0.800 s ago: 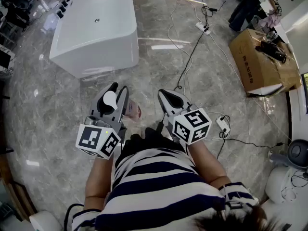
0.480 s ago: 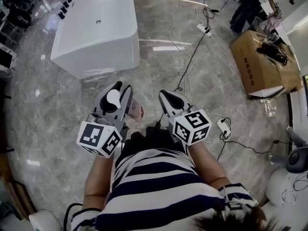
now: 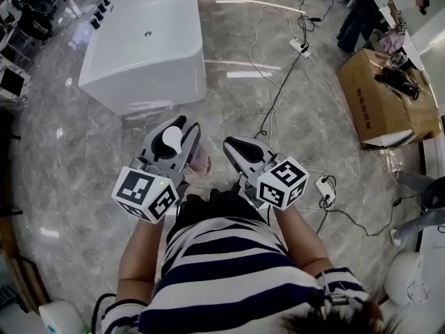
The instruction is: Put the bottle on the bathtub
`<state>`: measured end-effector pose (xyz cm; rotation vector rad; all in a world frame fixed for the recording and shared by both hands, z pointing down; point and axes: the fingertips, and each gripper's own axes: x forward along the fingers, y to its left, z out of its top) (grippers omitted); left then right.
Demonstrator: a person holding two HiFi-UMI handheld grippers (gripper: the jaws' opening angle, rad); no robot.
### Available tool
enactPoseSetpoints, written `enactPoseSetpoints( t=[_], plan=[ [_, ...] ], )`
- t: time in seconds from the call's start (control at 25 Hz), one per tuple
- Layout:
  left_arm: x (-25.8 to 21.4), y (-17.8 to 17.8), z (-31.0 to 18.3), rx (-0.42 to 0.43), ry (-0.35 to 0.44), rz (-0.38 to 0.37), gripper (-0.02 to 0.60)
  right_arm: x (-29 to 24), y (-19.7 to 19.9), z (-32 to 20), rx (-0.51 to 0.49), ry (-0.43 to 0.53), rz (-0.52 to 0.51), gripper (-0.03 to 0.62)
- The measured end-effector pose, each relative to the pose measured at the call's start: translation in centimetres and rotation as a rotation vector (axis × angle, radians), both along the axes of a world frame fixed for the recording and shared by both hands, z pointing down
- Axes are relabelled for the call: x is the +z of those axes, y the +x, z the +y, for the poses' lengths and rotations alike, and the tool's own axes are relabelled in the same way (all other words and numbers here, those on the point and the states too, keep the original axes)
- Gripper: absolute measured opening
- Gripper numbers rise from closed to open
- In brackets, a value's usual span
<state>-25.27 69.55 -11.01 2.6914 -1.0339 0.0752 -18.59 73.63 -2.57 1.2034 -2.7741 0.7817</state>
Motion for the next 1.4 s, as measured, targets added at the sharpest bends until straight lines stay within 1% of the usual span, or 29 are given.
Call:
enactPoseSetpoints(
  t=[0.16,0.2,0.24,0.28,0.48,0.56,0.64,0.84,1.04,1.24,1.4],
  plan=[
    [-0.2,0.8,0.0,0.019,-0.01,-0.004,0.132,-0.3,-0.6,0.5,-0.08,-0.001,-0.054,0.037],
    [-0.1,0.9,0.1,0.023,-0.012,-0.004,0.132,-0.2,-0.8,0.7,-0.104,-0.004,-0.061,0.063],
    [-0.1,1.1,0.2,0.027,-0.014,-0.004,0.132,-0.1,-1.0,1.0,-0.131,-0.007,-0.064,0.116],
    [-0.1,1.3,0.3,0.031,-0.016,-0.005,0.132,0.0,-1.2,1.2,-0.158,-0.01,-0.063,0.146],
    [-0.5,2.6,0.7,0.047,-0.017,-0.025,0.132,-0.2,-2.3,2.4,-0.3,0.007,-0.055,0.227],
    [-0.6,3.1,0.6,0.056,-0.017,-0.028,0.132,-0.5,-2.9,2.6,-0.358,0.025,-0.05,0.266],
    [-0.7,3.5,0.6,0.065,-0.018,-0.026,0.132,-0.8,-3.4,2.6,-0.401,0.05,-0.038,0.291],
    [-0.5,4.3,1.2,0.081,-0.021,-0.028,0.132,-0.9,-4.1,2.5,-0.47,0.07,-0.012,0.317],
    [-0.2,5.0,1.6,0.097,-0.023,-0.028,0.132,-0.6,-5.0,2.6,-0.531,0.074,0.027,0.324],
    [-0.1,5.1,0.9,0.113,-0.031,-0.025,0.132,-0.3,-5.4,2.0,-0.543,0.104,0.074,0.323],
    [0.0,4.7,-0.4,0.119,-0.043,-0.022,0.132,-0.3,-5.6,0.7,-0.54,0.097,0.071,0.313]
  ],
)
